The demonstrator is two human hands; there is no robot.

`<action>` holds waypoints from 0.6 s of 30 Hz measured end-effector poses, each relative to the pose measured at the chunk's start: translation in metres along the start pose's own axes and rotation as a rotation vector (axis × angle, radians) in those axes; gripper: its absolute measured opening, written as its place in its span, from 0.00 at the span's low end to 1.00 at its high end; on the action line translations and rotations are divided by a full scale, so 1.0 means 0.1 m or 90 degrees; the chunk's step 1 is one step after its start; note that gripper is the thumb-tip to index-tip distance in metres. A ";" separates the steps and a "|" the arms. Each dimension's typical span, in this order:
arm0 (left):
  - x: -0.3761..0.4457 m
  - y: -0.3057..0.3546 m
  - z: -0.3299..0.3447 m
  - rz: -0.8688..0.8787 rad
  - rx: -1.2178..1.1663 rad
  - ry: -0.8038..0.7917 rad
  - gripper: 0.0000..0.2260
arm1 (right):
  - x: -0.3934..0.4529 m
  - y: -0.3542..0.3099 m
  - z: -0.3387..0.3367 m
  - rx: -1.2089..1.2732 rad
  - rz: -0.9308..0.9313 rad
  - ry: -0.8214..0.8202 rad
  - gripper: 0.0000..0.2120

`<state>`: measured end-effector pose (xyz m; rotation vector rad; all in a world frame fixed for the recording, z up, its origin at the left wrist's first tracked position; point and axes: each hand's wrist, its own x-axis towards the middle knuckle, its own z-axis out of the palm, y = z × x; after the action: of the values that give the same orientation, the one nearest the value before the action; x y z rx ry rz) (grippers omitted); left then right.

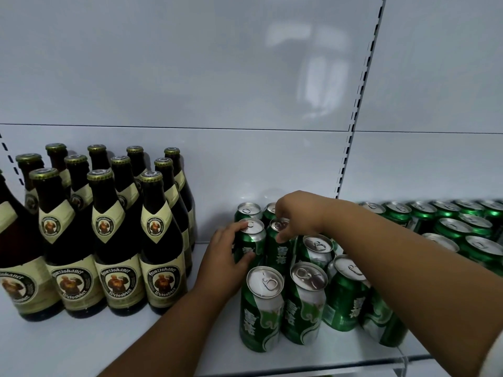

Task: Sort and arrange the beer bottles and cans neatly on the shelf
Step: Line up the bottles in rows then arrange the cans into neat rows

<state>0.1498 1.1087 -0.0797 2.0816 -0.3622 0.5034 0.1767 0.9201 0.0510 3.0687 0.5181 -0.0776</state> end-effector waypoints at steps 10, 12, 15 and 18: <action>-0.09 0.05 -0.03 -0.047 -0.027 -0.005 0.31 | -0.16 -0.06 0.01 0.022 -0.014 0.072 0.28; -0.18 0.08 -0.07 -0.088 -0.042 0.032 0.25 | -0.28 -0.16 -0.04 0.089 -0.065 0.108 0.22; -0.39 0.16 -0.17 -0.129 -0.091 0.031 0.11 | -0.55 -0.38 -0.14 0.228 -0.133 -0.004 0.18; -0.65 0.20 -0.24 -0.135 -0.174 -0.006 0.10 | -0.75 -0.55 -0.14 0.159 -0.164 -0.099 0.24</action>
<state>0.0790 1.1222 -0.0849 1.8313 -0.2002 0.2997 0.0884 0.9478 0.0679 3.1729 0.9581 -0.4124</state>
